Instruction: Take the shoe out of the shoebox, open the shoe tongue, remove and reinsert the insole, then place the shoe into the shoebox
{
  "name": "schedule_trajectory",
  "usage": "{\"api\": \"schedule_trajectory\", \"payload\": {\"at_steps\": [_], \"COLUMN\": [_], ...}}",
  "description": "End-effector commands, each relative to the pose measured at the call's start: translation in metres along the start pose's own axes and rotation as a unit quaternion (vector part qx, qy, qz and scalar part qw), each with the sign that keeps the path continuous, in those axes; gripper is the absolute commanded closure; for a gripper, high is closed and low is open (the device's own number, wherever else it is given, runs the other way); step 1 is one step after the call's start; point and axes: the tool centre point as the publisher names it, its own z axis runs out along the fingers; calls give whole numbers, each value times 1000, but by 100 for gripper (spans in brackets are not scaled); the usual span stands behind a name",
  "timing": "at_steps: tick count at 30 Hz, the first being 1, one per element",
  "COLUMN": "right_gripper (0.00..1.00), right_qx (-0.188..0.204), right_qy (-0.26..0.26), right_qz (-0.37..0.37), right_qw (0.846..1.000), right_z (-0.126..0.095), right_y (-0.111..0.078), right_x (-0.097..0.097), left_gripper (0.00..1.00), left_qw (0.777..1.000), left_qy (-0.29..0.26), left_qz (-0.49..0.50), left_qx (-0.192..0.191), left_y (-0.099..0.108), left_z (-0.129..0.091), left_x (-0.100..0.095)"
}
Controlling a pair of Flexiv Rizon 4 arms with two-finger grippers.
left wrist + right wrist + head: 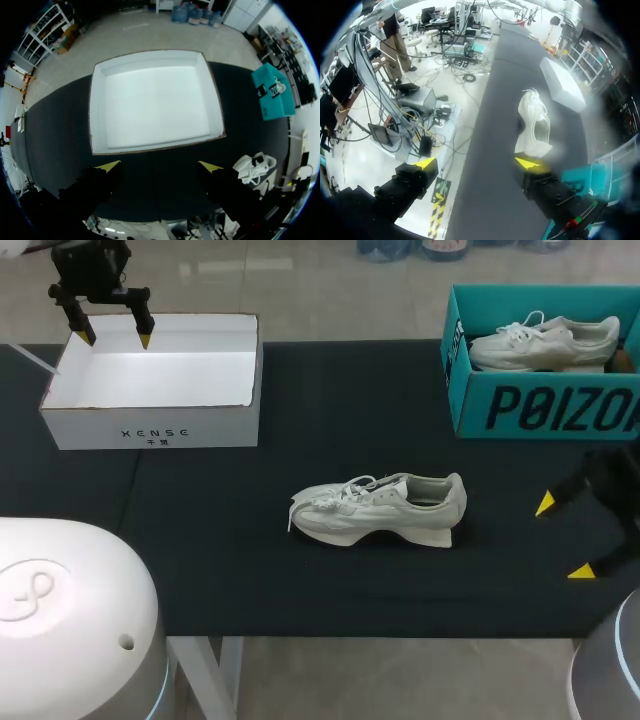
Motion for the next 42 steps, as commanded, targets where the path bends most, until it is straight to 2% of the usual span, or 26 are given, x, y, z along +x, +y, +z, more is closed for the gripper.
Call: {"api": "schedule_trajectory", "payload": {"at_steps": [1, 5, 7, 12, 15, 24, 31, 37, 42], "right_gripper": [0, 0, 0, 0, 0, 0, 0, 0, 0], "right_qx": [-229, -261, -248, -245, -245, -224, -218, -249, -260], "right_qy": [-12, -39, -52, -79, -96, -103, -99, -100, -102], "right_qz": [-35, -4, 16, 82, 95, 80, 85, 85, 85], "right_qw": [973, 965, 967, 963, 960, 966, 967, 960, 956], "right_z": [27, 36, 37, 40, 42, 46, 70, 79, 80], "right_y": [-14, -25, -32, -61, -73, -75, -83, -105, -122], "right_x": [-20, -28, -32, -40, -44, -69, -90, -110, -127], "left_gripper": [0, 0, 0, 0, 0, 0, 0, 0, 0], "left_qw": [1000, 1000, 1000, 1000, 1000, 1000, 1000, 1000, 1000], "left_qy": [-1, -1, -1, -1, -1, -1, -1, -1, -1], "left_qz": [0, 0, 0, 0, 0, 0, 0, 0, 0], "left_qx": [1, 1, 1, 1, 1, 1, 1, 1, 1], "left_y": [1, 1, 1, 1, 1, 1, 1, 1, 1], "left_z": [0, 0, 0, 0, 0, 0, 0, 0, 0], "left_x": [0, 0, 0, 0, 0, 0, 0, 0, 0]}}
